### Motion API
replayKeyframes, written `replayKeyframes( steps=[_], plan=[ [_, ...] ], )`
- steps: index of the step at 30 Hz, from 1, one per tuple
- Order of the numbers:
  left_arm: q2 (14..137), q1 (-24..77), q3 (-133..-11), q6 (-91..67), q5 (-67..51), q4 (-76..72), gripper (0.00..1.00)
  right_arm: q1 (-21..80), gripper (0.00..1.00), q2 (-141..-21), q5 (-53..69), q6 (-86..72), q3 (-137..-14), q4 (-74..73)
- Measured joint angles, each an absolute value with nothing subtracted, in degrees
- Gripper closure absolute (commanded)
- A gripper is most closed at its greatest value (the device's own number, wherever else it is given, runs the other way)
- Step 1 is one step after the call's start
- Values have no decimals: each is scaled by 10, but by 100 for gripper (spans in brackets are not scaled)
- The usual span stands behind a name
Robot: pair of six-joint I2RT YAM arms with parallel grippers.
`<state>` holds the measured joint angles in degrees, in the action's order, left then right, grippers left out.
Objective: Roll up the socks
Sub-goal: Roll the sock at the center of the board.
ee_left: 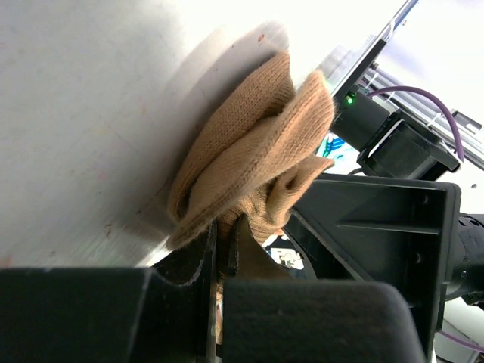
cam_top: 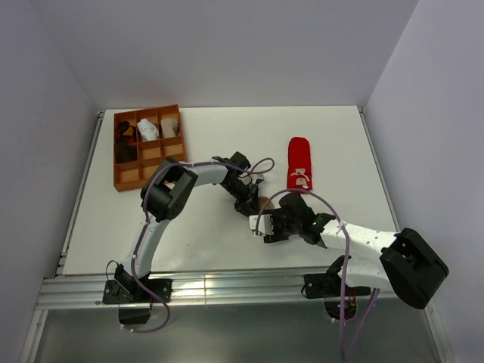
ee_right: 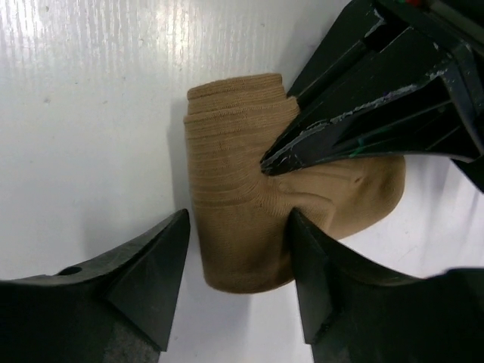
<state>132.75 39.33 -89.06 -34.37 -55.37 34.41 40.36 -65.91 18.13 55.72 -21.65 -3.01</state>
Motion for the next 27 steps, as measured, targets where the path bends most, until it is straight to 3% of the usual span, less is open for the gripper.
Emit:
replayKeyframes(
  steps=[3, 4, 6, 13, 21, 27],
  plan=[
    [1328, 392, -891, -338, -555, 347, 99, 404, 51, -673, 180, 561, -220, -17],
    [1328, 392, -891, -338, -555, 347, 98, 404, 67, -678, 178, 562, -223, -16],
    [1327, 391, -890, -336, -556, 348, 94, 403, 78, -695, 176, 561, -240, -27],
    [1295, 378, -837, -374, -540, 298, 72, 370, 80, -748, 227, 554, -315, -113],
    [1217, 352, -732, -452, -477, 196, 62, 312, 81, -858, 331, 569, -439, -250],
    [1140, 339, -673, -460, -342, 120, 61, 284, 80, -927, 382, 580, -513, -346]
  ],
)
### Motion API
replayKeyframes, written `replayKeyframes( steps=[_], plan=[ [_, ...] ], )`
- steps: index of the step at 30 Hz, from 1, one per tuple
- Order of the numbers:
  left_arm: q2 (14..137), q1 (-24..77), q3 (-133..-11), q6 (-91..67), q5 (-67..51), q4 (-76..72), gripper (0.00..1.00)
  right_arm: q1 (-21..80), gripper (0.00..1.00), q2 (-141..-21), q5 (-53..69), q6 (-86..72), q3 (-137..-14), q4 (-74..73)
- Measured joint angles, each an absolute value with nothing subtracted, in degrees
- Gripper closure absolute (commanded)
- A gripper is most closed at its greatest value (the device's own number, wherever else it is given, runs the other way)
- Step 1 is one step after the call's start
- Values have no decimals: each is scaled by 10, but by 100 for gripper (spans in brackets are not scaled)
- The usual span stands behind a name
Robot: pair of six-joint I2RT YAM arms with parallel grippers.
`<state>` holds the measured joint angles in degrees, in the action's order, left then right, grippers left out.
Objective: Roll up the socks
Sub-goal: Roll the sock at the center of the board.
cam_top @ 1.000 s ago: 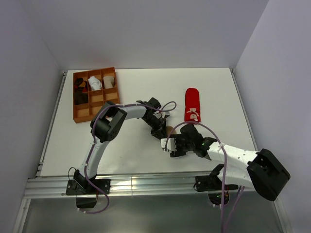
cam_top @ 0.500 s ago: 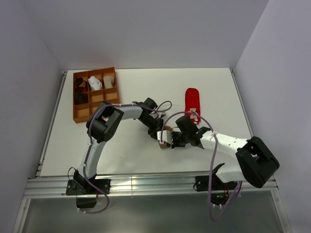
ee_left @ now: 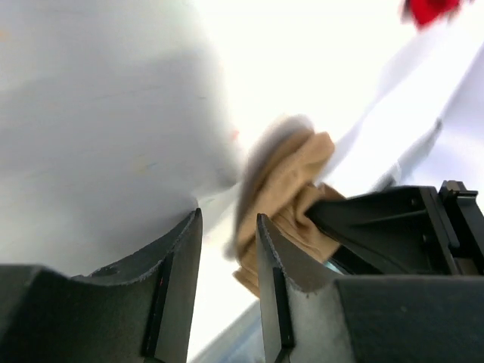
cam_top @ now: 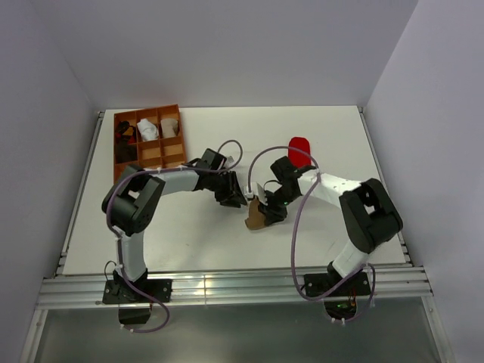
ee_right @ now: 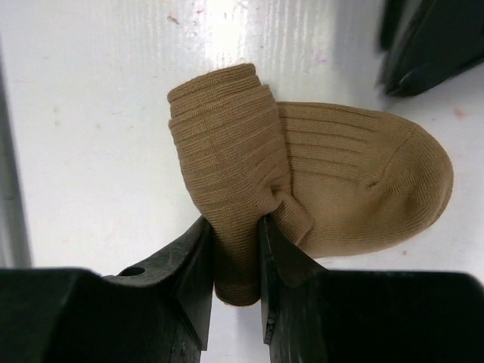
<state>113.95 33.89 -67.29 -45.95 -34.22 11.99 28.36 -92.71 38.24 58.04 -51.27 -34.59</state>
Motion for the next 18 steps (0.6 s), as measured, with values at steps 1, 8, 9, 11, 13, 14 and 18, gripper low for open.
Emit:
replayKeyframes(
  steps=[1, 8, 9, 11, 13, 14, 18],
  plan=[
    [1120, 337, -652, -463, -314, 99, 61, 279, 80, -941, 391, 583, -526, -364],
    [985, 331, -487, -497, -189, -39, 60, 244, 78, -1062, 452, 577, -642, -498],
    [963, 333, -465, -498, -165, -57, 59, 240, 78, -1086, 461, 575, -665, -525],
    [931, 343, -438, -486, -119, -87, 54, 235, 78, -1126, 472, 573, -705, -573],
    [905, 366, -422, -460, -79, -121, 49, 230, 78, -1163, 482, 568, -742, -620],
    [895, 383, -416, -442, -62, -137, 49, 229, 78, -1178, 486, 566, -756, -638],
    [887, 460, -419, -360, -31, -184, 46, 222, 77, -1234, 496, 550, -806, -707]
  ],
)
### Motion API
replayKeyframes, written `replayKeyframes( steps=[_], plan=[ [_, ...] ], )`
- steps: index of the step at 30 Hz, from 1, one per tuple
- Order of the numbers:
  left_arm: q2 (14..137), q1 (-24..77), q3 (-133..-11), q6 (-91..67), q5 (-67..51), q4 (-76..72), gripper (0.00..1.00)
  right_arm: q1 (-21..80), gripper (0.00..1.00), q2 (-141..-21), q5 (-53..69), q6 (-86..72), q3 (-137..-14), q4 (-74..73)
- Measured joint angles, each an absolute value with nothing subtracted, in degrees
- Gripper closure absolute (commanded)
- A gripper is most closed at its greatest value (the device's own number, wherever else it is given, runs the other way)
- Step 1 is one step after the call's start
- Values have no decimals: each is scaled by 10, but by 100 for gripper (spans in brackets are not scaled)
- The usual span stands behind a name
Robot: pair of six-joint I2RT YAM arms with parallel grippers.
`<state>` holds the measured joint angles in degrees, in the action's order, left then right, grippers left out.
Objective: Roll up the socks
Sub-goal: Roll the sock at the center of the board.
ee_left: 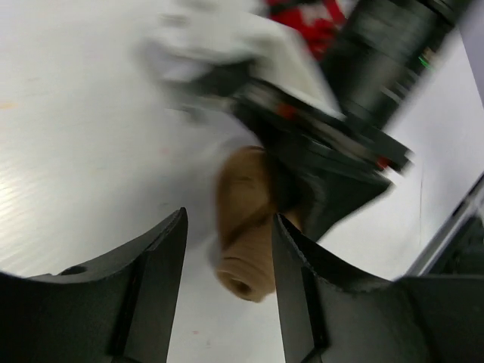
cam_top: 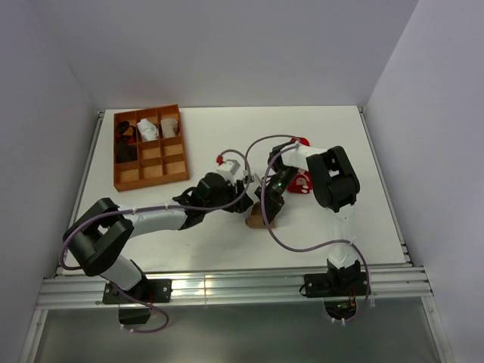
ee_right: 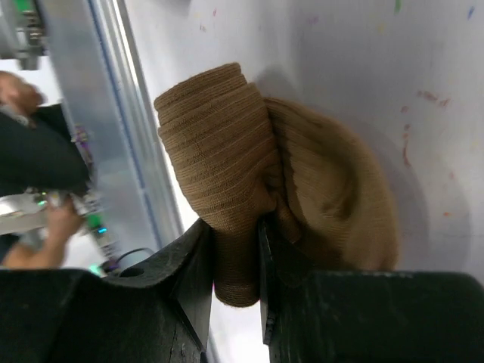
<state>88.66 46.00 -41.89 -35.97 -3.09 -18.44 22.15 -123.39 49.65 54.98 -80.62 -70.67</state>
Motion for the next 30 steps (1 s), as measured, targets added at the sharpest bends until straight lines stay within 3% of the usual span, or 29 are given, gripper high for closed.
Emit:
replayKeyframes(
  steps=[9, 24, 27, 30],
  plan=[
    [966, 517, -481, -223, -89, -185, 44, 209, 76, -1280, 492, 531, -830, -780],
    [1026, 519, -508, -192, -216, -163, 47, 203, 76, -1301, 482, 483, -844, -798],
    [1034, 519, -512, -193, -227, -160, 53, 204, 75, -1301, 479, 470, -844, -796],
    [1041, 519, -525, -198, -238, -147, 74, 203, 70, -1300, 475, 458, -844, -791]
  ],
)
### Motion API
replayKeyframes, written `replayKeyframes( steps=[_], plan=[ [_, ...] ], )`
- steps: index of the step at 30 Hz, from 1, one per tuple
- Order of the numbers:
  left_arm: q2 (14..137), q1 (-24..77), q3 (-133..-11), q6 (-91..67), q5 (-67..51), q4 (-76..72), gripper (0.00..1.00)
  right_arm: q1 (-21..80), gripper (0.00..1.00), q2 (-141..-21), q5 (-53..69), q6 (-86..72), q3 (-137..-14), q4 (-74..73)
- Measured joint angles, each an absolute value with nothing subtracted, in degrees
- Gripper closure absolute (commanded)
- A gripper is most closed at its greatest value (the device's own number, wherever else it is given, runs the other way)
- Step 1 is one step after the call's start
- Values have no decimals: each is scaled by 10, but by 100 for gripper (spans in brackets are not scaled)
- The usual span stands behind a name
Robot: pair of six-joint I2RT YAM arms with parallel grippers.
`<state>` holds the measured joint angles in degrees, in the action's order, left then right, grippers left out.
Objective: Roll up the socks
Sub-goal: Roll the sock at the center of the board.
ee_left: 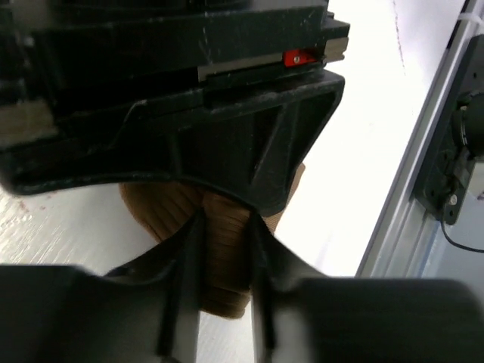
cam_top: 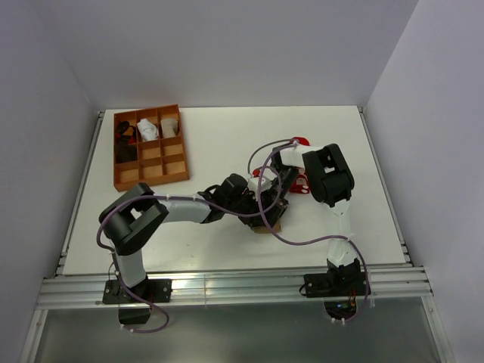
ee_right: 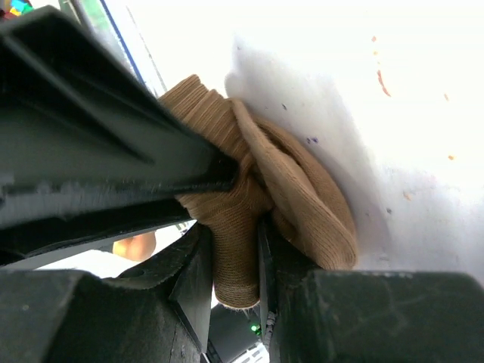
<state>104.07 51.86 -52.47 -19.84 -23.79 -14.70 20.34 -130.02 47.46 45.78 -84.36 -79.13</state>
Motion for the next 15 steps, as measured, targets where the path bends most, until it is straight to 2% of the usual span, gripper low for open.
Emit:
replayKeyframes(
  steps=[1, 3, 4, 8, 15],
  plan=[
    [1045, 518, -532, -200, -243, -139, 85, 203, 63, -1298, 472, 454, -842, -789],
    [1052, 518, -545, -207, -249, -126, 99, 201, 57, -1286, 465, 442, -831, -776],
    [1056, 518, -551, -209, -253, -121, 100, 200, 53, -1276, 463, 437, -822, -766],
    [1069, 517, -566, -221, -258, -117, 100, 198, 47, -1206, 446, 419, -771, -705],
    [1082, 516, -574, -245, -257, -123, 100, 147, 45, -1130, 455, 416, -750, -611]
  ],
)
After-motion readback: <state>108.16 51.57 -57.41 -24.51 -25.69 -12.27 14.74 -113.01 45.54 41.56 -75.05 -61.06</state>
